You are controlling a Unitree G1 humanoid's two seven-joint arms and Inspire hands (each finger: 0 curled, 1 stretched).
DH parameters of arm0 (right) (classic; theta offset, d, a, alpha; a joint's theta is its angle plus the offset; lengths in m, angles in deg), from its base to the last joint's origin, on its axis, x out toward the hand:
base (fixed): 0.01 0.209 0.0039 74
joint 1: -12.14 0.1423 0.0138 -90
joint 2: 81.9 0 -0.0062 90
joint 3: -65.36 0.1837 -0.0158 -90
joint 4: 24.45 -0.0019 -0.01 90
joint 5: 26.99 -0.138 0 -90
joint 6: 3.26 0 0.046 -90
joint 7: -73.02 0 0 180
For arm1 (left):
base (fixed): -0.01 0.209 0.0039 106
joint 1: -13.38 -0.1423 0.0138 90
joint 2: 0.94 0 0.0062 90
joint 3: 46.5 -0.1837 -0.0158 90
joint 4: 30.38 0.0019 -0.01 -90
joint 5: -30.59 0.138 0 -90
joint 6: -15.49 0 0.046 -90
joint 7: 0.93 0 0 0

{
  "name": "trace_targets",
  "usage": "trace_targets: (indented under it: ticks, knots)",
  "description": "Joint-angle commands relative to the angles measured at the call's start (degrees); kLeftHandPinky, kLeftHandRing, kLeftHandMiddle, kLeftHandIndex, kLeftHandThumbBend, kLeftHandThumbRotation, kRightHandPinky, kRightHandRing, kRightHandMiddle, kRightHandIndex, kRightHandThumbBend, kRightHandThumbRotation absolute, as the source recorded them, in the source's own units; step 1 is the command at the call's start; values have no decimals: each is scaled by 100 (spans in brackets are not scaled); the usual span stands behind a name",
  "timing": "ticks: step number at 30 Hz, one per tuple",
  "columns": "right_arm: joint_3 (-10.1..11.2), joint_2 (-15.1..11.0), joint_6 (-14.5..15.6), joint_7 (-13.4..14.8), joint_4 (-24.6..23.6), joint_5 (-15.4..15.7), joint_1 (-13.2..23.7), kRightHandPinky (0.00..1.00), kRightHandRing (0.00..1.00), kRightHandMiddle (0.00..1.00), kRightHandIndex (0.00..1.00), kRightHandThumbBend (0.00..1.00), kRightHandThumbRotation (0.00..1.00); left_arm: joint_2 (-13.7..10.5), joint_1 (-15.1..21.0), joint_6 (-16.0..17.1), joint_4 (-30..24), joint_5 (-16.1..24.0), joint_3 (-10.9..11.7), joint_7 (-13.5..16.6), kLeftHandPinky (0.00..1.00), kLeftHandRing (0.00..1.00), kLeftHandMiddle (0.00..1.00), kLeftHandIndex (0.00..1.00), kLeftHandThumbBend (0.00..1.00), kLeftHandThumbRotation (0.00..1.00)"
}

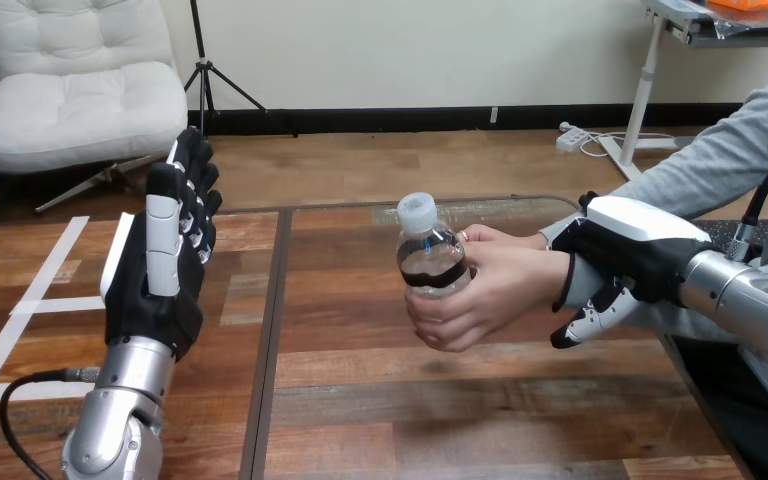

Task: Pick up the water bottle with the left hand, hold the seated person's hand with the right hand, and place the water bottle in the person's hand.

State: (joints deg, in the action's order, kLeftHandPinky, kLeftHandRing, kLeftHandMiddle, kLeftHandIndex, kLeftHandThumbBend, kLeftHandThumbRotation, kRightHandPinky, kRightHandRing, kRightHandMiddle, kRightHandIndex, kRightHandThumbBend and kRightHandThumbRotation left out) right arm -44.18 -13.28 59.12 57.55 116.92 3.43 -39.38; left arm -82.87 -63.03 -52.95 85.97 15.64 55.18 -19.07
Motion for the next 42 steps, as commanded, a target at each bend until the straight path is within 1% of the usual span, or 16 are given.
trace_targets:
  ticks: [1,5,6,9,13,14,21,22,23,27,30,33,36,39,42]
  knots:
    - [106,59,-140,55,-241,-64,537,54,58,61,62,86,27,-28,257,117,-116,-1,-10,-39,100,100,100,97,100,100]
    - [80,32,-104,32,-290,-14,524,58,64,67,67,90,36,-29,238,135,-129,14,-16,-45,100,100,99,96,100,100]
    - [78,29,-102,27,-294,-11,523,60,66,69,69,92,39,-29,237,137,-130,19,-18,-44,100,100,99,95,100,100]
    - [68,1,-26,-77,-407,-2,504,61,69,71,71,94,45,-18,229,129,-144,31,-28,-33,100,100,99,95,100,100]
    - [53,-43,-14,-161,-437,28,493,63,72,74,73,97,52,5,210,110,-189,53,-49,-4,100,99,99,94,100,100]
    - [57,-50,-18,-175,-447,27,487,64,73,75,74,98,56,7,209,107,-191,52,-52,-6,100,99,98,93,100,100]
    - [111,-83,56,-298,-545,-11,431,65,75,76,75,100,66,11,181,123,-216,40,-77,-58,100,100,98,92,100,100]
    - [145,-89,57,-328,-607,-59,399,65,75,77,75,100,67,17,159,133,-250,67,-86,-31,100,100,98,92,100,100]
    - [170,-92,59,-349,-654,-92,376,65,75,77,75,100,71,22,144,139,-275,88,-92,-10,100,100,98,91,100,100]
    - [272,-66,92,-339,-664,-228,310,66,76,77,75,100,74,44,107,231,-296,101,-89,-5,100,99,97,90,100,100]
    - [314,-74,114,-424,-703,-351,278,67,76,77,76,100,77,68,43,306,-376,121,-92,15,100,98,96,89,100,100]
    - [373,-75,116,-414,-757,-470,224,69,75,76,75,100,79,62,17,374,-377,118,-89,-30,100,97,95,87,100,100]
    - [399,-95,177,-389,-828,-512,175,69,75,76,75,100,81,73,-70,367,-519,156,-102,23,100,97,94,85,100,100]
    - [458,-97,154,-376,-882,-595,123,69,74,75,75,100,83,74,-134,335,-605,147,-101,19,100,96,93,85,100,100]
    - [503,-132,218,-393,-1017,-614,54,69,73,75,75,100,85,82,-234,301,-780,167,-121,38,100,96,92,83,100,100]
